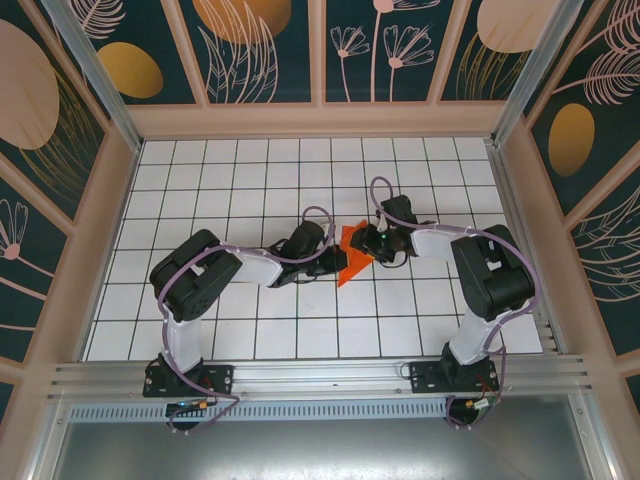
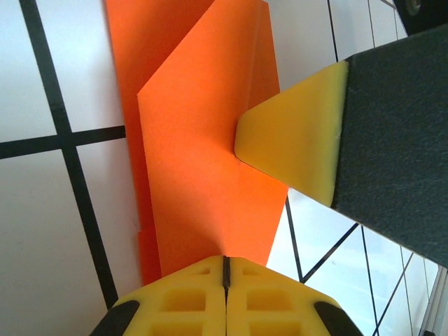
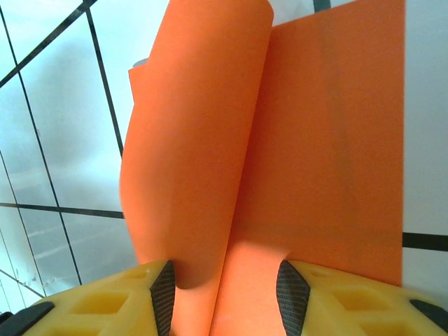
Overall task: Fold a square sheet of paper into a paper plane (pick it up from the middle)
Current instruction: Fourth fold the wing at the center of the table.
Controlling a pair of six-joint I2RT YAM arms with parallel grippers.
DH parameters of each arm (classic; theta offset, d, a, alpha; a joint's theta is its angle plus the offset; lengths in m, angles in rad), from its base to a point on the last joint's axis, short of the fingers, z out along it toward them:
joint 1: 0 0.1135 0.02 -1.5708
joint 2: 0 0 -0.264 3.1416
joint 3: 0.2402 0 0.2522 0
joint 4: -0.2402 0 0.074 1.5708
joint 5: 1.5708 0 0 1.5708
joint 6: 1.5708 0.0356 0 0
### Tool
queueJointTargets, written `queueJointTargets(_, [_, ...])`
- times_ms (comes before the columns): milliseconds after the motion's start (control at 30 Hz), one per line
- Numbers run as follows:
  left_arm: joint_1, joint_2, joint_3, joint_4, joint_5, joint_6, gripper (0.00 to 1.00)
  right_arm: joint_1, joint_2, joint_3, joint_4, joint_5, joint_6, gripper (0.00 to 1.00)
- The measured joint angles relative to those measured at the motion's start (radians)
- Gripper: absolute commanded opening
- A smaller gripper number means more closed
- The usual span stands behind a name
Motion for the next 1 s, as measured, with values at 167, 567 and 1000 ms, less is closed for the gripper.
queueJointTargets(167, [0.0, 0.0, 0.002, -0.006, 0.0, 0.0, 0.08, 0.0, 0.005, 0.003, 0.0, 0.0, -0.003, 0.46])
queueJointTargets(567, [0.0, 0.01, 0.003, -0.005, -0.002, 0.0, 0.08, 0.0, 0.027, 0.029, -0.024, 0.0, -0.008, 0.44])
queueJointTargets(1000, [0.0, 0.011, 0.003, -0.011, -0.03, 0.0, 0.08, 0.017, 0.045, 0.066, -0.067, 0.025, -0.015, 0.49])
